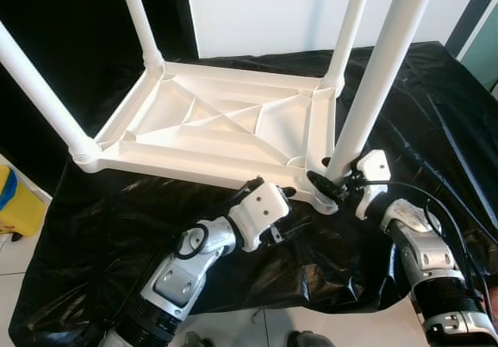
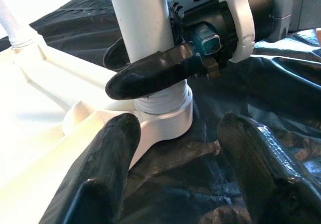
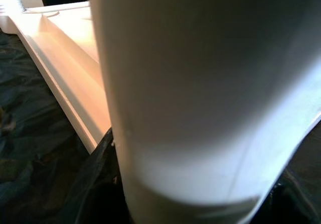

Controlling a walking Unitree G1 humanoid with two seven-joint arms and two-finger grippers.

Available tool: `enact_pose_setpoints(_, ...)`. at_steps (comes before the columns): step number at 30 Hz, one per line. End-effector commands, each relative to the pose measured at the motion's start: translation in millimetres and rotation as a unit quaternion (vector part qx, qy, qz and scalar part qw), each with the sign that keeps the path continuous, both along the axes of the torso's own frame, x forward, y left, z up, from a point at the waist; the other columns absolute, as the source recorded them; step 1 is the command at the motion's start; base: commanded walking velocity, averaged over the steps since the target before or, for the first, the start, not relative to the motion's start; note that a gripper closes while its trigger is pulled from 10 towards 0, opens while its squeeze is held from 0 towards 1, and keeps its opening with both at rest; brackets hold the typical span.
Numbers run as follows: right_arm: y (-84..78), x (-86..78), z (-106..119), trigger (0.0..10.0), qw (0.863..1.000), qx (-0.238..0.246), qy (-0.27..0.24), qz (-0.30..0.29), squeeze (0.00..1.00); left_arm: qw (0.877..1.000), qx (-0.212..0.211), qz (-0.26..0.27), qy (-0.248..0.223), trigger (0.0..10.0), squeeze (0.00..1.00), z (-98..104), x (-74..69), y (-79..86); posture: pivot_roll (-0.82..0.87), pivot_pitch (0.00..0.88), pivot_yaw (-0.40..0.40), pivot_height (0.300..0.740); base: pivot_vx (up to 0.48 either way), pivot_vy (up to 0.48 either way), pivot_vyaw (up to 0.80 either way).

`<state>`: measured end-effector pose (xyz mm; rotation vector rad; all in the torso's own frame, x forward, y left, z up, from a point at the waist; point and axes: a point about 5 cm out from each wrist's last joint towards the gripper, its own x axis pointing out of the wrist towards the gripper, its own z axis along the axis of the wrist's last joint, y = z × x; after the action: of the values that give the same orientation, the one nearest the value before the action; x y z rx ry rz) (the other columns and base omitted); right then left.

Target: Building children table

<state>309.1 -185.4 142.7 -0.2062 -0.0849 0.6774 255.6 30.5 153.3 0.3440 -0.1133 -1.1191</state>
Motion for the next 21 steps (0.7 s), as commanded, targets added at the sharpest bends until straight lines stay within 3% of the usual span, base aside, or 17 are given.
enact_pose_setpoints(1, 3.4, 0.0, -8.6, 5.0, 1.0, -0.004, 0.019, 0.007, 0.0, 1.0, 0.005, 0.006, -0.001, 10.0, 0.0, -2.8, -1.0, 0.7, -0.12, 0.116, 0.052, 0.74, 0.0, 0.0, 0.0)
enact_pose_setpoints(3, 3.4, 0.0, -8.6, 5.0, 1.0, -0.004, 0.019, 0.007, 0.0, 1.0, 0.005, 0.006, -0.001, 10.0, 0.0, -2.8, -1.0, 0.7, -0.12, 0.116, 0.052, 0.74, 0.0, 0.0, 0.0)
enact_pose_setpoints(4, 1.6, 0.5, -8.8, 10.0, 1.0, -0.001, 0.02, -0.01, 0.0, 1.0, 0.004, 0.007, -0.001, 10.0, 0.0, -2.5, -0.4, 0.6, -0.12, 0.118, 0.051, 0.74, 0.0, 0.0, 0.0)
enact_pose_setpoints(14, 3.4, -4.9, -6.5, 10.0, 0.993, 0.032, -0.003, -0.11, 0.0, 1.0, 0.001, 0.005, 0.004, 10.0, 0.0, -3.6, -2.1, -1.0, -0.13, 0.128, 0.05, 0.74, 0.0, 0.0, 0.0)
enact_pose_setpoints(21, 5.3, -8.7, -9.8, 10.0, 0.984, 0.026, -0.011, -0.176, 0.0, 1.0, 0.002, 0.004, 0.006, 10.0, 0.0, -4.5, -2.9, -0.6, -0.13, 0.132, 0.052, 0.74, 0.0, 0.0, 0.0)
